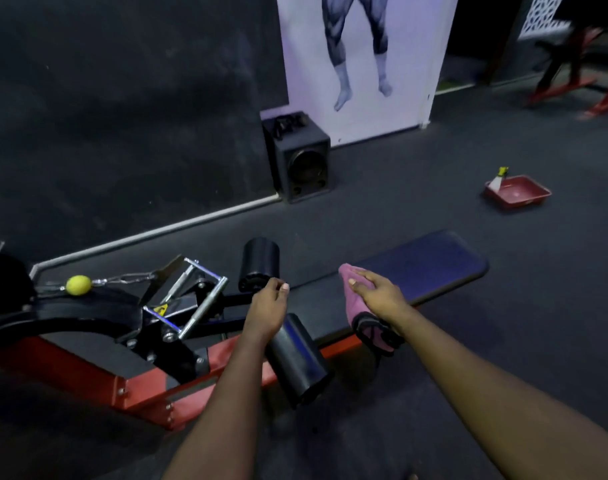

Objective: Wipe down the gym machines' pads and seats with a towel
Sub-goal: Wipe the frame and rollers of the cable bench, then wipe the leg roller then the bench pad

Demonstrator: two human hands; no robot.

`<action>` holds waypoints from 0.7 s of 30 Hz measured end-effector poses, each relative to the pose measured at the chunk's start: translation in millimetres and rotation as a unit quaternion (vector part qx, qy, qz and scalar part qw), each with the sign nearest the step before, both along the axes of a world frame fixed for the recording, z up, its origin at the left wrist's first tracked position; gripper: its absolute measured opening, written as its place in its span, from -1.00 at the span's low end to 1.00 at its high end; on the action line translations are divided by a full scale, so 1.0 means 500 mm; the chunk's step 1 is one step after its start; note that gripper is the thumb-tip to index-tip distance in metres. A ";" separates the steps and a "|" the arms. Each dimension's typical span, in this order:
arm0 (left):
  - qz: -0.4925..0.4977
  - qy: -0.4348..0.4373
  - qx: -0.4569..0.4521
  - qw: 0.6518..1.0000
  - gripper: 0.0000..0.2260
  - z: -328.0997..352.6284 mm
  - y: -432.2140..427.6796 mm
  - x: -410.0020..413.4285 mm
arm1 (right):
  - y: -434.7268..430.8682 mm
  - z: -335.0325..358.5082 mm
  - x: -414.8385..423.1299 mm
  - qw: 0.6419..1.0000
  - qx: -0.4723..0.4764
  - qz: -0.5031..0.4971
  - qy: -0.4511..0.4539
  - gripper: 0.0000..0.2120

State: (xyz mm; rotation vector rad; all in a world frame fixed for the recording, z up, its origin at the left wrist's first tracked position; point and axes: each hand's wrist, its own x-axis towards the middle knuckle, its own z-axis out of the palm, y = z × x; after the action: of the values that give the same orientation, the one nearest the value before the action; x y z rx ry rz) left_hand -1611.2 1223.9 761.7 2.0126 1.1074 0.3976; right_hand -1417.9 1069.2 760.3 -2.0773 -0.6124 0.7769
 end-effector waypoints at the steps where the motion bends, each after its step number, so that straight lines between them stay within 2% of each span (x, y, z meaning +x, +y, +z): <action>1: -0.003 -0.005 0.001 1.000 -0.78 0.018 -0.003 0.012 | -0.007 0.019 0.009 1.000 0.005 0.002 0.000 -0.60; 7: -0.055 -0.008 0.035 0.998 -0.76 0.092 -0.020 0.113 | -0.056 0.092 0.088 0.999 0.041 -0.017 -0.019 -0.61; 12: -0.074 -0.015 0.044 0.996 -0.77 0.120 -0.047 0.229 | -0.101 0.101 0.200 0.997 0.062 -0.031 -0.027 -0.61; 21: -0.066 -0.034 0.053 0.996 -0.78 0.143 -0.154 0.536 | -0.199 0.114 0.507 0.995 0.088 -0.032 -0.032 -0.62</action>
State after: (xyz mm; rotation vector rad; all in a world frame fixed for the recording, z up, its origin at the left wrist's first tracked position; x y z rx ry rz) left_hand -1343.4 1146.7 833.4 2.1355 0.9223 0.4621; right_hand -1164.6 969.6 817.5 -1.9556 -0.6237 0.5990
